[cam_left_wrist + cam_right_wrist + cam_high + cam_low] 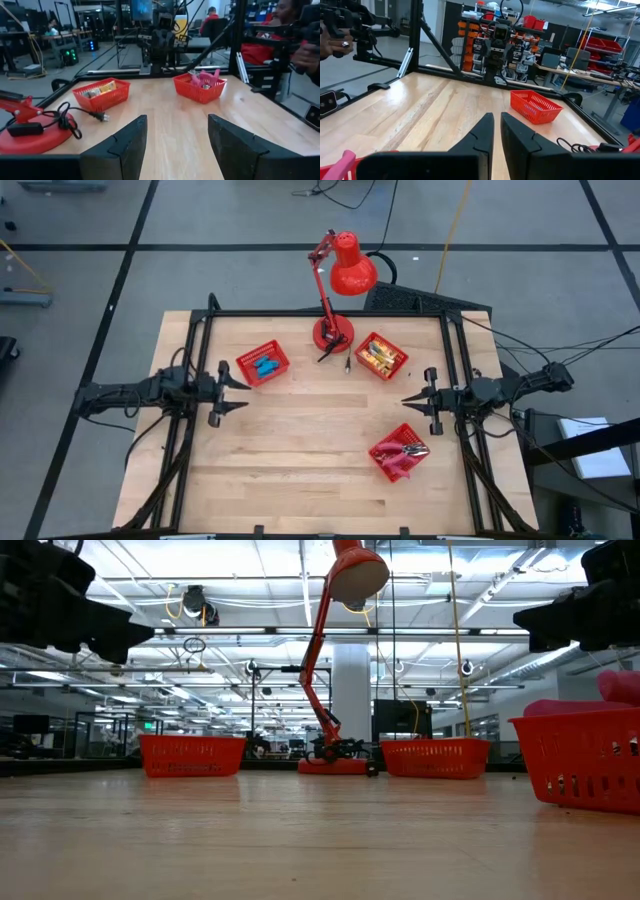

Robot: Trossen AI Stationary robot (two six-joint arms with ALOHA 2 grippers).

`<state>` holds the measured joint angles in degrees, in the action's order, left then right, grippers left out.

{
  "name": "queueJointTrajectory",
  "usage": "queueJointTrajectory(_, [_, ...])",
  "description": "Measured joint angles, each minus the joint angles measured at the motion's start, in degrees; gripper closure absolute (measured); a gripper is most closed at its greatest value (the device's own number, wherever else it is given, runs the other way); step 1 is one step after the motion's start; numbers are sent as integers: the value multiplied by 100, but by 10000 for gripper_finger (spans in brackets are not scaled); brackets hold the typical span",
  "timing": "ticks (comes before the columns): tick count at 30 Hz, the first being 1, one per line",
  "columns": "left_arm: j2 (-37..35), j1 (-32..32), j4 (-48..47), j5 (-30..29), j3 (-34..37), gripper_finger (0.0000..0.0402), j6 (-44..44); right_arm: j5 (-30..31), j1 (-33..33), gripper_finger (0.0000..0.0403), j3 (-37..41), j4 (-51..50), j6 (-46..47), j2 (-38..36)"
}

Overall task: Pick & Place School Supplies
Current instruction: Return to Home Position

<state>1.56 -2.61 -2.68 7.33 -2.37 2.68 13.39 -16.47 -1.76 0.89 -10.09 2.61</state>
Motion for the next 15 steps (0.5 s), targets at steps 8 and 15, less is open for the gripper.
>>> queueJointTrajectory(8, [33, 0, -20, -177, 0, 188, -22, -210, -1, 381, 2, -37, -25, 2])
queueJointTrajectory(15, [33, 11, -13, -63, -4, 188, -168, -127, 0, 381, 4, -28, -423, 130])
